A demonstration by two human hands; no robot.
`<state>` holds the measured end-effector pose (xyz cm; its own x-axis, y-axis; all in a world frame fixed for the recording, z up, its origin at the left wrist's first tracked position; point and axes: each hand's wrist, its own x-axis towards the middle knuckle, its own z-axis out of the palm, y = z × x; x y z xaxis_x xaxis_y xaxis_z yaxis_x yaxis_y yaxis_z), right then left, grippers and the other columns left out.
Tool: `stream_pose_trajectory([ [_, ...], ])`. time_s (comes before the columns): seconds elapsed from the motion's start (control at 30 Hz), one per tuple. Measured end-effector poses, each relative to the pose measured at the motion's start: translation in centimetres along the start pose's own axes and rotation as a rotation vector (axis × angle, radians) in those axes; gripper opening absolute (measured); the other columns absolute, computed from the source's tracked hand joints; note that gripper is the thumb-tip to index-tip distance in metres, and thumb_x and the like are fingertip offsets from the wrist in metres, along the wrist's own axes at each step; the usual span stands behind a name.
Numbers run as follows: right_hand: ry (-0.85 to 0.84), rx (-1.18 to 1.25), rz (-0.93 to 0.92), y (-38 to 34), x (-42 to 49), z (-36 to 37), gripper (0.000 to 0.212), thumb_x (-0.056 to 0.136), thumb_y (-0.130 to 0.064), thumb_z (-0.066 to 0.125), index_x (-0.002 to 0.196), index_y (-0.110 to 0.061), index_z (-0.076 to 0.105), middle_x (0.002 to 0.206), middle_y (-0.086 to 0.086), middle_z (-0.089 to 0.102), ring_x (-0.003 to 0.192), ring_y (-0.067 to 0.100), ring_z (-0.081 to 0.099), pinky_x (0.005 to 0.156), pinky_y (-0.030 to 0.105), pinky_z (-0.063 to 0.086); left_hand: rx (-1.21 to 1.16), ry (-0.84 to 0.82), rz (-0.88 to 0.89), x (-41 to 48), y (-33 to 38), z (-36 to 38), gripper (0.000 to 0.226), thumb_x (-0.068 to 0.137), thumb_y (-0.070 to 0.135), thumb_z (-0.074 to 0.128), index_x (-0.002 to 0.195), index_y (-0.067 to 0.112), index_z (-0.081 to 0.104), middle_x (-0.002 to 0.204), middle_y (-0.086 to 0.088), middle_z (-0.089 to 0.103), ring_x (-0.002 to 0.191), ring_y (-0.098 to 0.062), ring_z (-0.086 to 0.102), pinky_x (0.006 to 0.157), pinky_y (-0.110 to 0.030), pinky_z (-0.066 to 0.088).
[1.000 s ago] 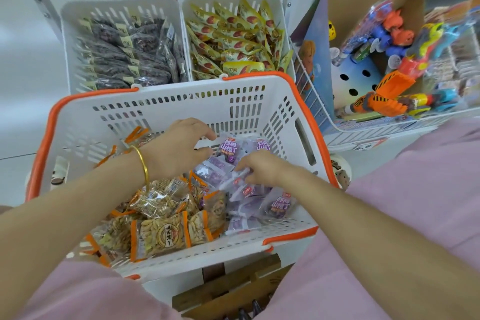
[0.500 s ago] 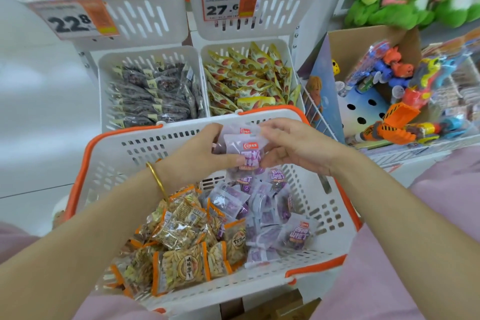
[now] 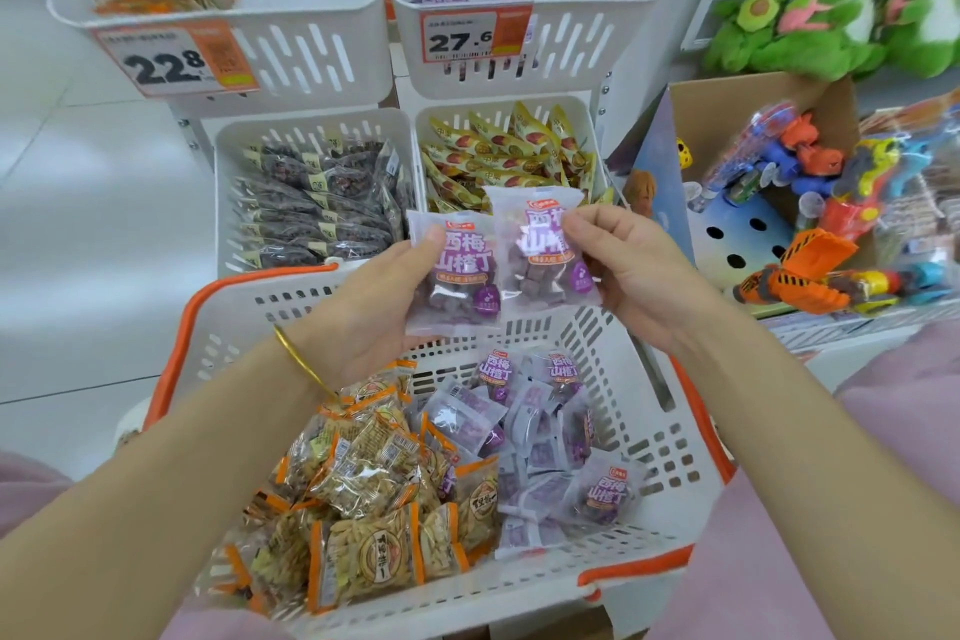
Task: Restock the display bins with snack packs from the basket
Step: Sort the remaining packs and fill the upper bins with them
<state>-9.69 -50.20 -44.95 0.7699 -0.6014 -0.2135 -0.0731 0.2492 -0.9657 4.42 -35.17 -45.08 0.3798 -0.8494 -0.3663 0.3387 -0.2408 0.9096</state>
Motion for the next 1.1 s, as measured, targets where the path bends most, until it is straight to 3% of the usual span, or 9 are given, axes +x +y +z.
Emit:
stream_pose_trajectory([
  [0.1,-0.01,-0.049,0.013,0.6,-0.2,1.4,0.013,0.094,-0.016,0.055,0.081,-0.015,0.056,0.063,-0.004,0.062,0.051,0.009,0.055,0.047,0.023,0.043,0.043,-0.111,0.05,0.1,0.1,0.5,0.049,0.086,0.041,0.048,0.12,0.006,0.058,0.114,-0.014,0.067,0.105,-0.028,0.065,0.087,-0.031,0.055],
  [0.27,-0.004,-0.142,-0.029,0.1,-0.4,2.2,0.014,0.094,-0.029,0.055,0.085,-0.018,0.053,0.074,-0.001,0.057,0.057,0.01,0.054,0.045,0.024,0.039,0.072,-0.103,0.156,0.4,-0.2,1.0,0.045,0.075,0.016,0.064,0.119,0.006,0.057,0.113,-0.016,0.067,0.101,-0.028,0.066,0.084,-0.032,0.055],
  [0.4,0.048,-0.278,-0.195,-0.6,0.1,1.9,0.016,0.092,-0.022,0.06,0.083,-0.01,0.054,0.067,0.007,0.058,0.054,0.014,0.056,0.045,0.023,0.044,0.132,-0.08,0.149,0.6,-0.2,1.0,0.057,0.076,0.018,0.068,0.128,0.006,0.048,0.118,-0.015,0.065,0.108,-0.031,0.063,0.098,-0.05,0.046],
  [0.6,0.004,-0.359,-0.234,-2.1,1.6,1.5,0.01,0.091,-0.021,0.06,0.091,-0.012,0.056,0.071,-0.001,0.061,0.052,0.014,0.057,0.046,0.027,0.049,0.183,-0.111,0.193,0.9,0.8,1.2,0.046,0.084,0.017,0.067,0.127,0.012,0.051,0.118,-0.012,0.066,0.109,-0.03,0.063,0.099,-0.051,0.045],
  [0.7,-0.156,-0.494,-0.167,-5.5,3.1,0.7,0.039,0.089,-0.038,0.059,0.125,-0.029,0.048,0.098,-0.012,0.056,0.062,0.014,0.059,0.05,0.031,0.049,0.254,-0.148,0.252,2.2,4.0,1.1,0.039,0.087,0.008,0.06,0.125,0.012,0.052,0.115,-0.012,0.067,0.105,-0.028,0.065,0.095,-0.045,0.05],
  [0.8,-0.313,-0.564,-0.113,-9.9,5.0,-0.3,0.055,0.08,-0.033,0.07,0.131,-0.032,0.048,0.103,-0.008,0.062,0.064,0.009,0.063,0.049,0.028,0.049,0.296,-0.162,0.321,4.3,8.3,1.8,0.045,0.083,0.005,0.064,0.125,0.011,0.048,0.116,-0.011,0.067,0.103,-0.024,0.066,0.087,-0.037,0.055],
  [0.87,-0.241,-0.577,-0.189,-12.7,6.9,-0.9,0.053,0.077,-0.023,0.075,0.125,-0.025,0.053,0.097,-0.003,0.064,0.059,0.008,0.062,0.045,0.026,0.049,0.316,-0.065,0.402,6.5,11.0,2.1,0.055,0.071,0.015,0.077,0.118,0.013,0.048,0.113,-0.004,0.067,0.104,-0.018,0.065,0.085,-0.032,0.055],
  [0.97,-0.059,-0.574,-0.357,-17.1,11.1,-1.5,0.043,0.076,-0.013,0.077,0.109,-0.03,0.054,0.108,0.003,0.059,0.06,0.014,0.062,0.045,0.025,0.051,0.572,0.177,0.58,10.1,14.9,1.8,0.076,0.064,0.036,0.083,0.125,0.022,0.039,0.128,0.0,0.054,0.119,-0.013,0.053,0.1,-0.029,0.043],
  [1.1,0.207,-0.687,-0.565,-20.6,18.7,-2.1,0.048,0.076,-0.011,0.076,0.116,-0.028,0.054,0.109,-0.006,0.053,0.084,0.021,0.062,0.061,0.036,0.057,1.113,0.526,0.724,13.3,17.9,-1.0,0.055,0.085,0.029,0.067,0.131,0.007,0.045,0.135,-0.011,0.045,0.128,-0.025,0.037,0.102,-0.019,0.021],
])
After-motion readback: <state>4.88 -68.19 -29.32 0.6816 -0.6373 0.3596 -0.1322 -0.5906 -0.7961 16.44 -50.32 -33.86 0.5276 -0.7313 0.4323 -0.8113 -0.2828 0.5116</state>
